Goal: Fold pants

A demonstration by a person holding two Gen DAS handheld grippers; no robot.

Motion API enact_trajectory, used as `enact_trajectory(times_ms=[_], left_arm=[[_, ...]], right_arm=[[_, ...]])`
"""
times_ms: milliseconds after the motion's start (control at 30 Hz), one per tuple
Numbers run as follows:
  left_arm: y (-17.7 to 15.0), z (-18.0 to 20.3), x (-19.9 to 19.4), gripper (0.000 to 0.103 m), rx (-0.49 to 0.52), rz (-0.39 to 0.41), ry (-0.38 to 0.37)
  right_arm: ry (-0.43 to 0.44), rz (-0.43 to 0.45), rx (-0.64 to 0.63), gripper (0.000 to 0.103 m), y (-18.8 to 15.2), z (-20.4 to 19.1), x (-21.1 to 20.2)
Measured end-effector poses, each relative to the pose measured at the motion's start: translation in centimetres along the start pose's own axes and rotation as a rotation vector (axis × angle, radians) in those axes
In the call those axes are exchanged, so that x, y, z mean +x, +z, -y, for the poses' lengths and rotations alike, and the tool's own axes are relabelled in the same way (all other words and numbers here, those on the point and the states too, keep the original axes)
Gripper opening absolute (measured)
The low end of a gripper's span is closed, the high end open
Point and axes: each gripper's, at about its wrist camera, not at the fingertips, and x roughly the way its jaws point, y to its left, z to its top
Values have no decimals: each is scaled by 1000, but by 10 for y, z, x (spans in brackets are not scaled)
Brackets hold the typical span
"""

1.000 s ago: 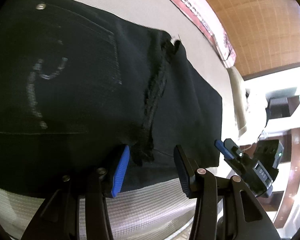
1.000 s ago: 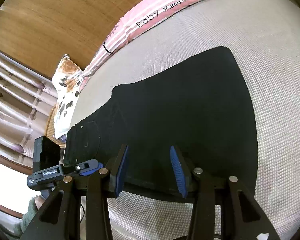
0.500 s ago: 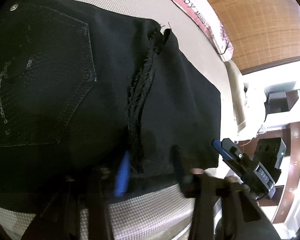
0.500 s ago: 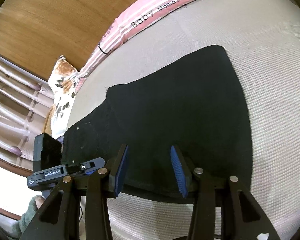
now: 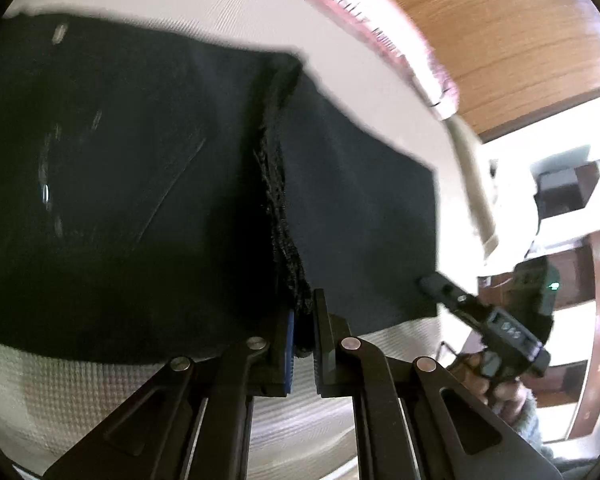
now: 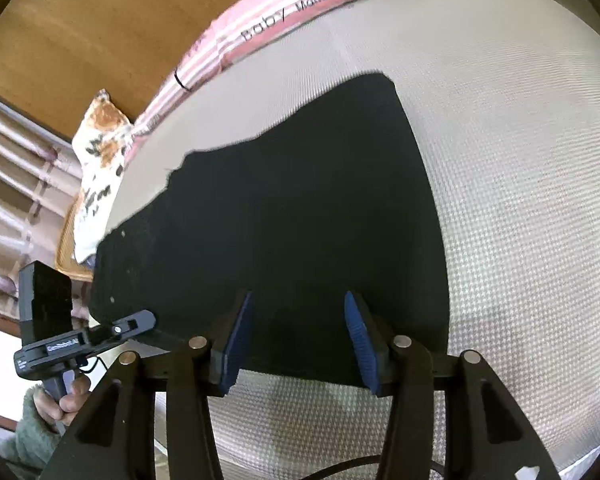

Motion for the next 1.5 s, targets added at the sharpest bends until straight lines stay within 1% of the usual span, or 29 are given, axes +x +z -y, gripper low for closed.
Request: enact_trajectory(times_ms=[67,133,267,300,333,400,467,533,567,633,700,800,867,933,1033,1100,1167,1233,1300,1400,1500], left_arm=[[-3,-8,8,7,-23,-13,10],[-1,-7,10,8,-11,-7,23],[3,8,9,10,54,1,78],[2,13,5,10,84,16,90],[3,17,3,14,104,27,104],[5,24,-5,16,149,64,146],[9,31,-10,18,195,111,206],[16,38,-15,18,232,167,243],[20,44,-17,18,257,195,264],[28,52,-17,18,295,225,264],[38,62,-13,19,340,248,242],[55,75,1,19,402,275,225],[67,80,15,19,422,268,227],[80,76,30,19,416,252,231],[95,62,51,19,380,200,268],[99,51,59,19,350,176,258],[99,49,58,19,355,189,245],[101,47,58,19,350,187,239],[103,44,57,19,347,183,233],[99,47,54,19,355,182,242],[89,52,50,20,361,167,251]], right_arm=[[-8,-12,-10,46,-3,-2,5],[-23,-14,-41,48,-5,-6,8],[-36,-35,-61,49,0,-9,9],[-38,-29,-71,50,2,-12,7],[-38,-20,-81,50,4,-13,5],[-62,25,-122,50,13,-18,-2],[-109,83,-164,48,26,-23,-8],[-138,112,-188,41,38,-25,-8],[-156,124,-200,40,45,-25,-7],[-200,145,-228,35,59,-27,-1],[-226,162,-243,34,72,-26,5],[-241,167,-241,32,85,-22,13],[-262,176,-245,30,92,-19,19],[-278,179,-251,28,96,-17,24],[-305,151,-245,25,99,-11,38],[-298,156,-239,25,98,-7,42],[-291,158,-235,24,98,-6,42],[-280,159,-210,20,101,-1,41],[-256,155,-188,20,103,3,40],[-257,152,-178,20,102,1,36],[-271,151,-197,26,89,-6,27]])
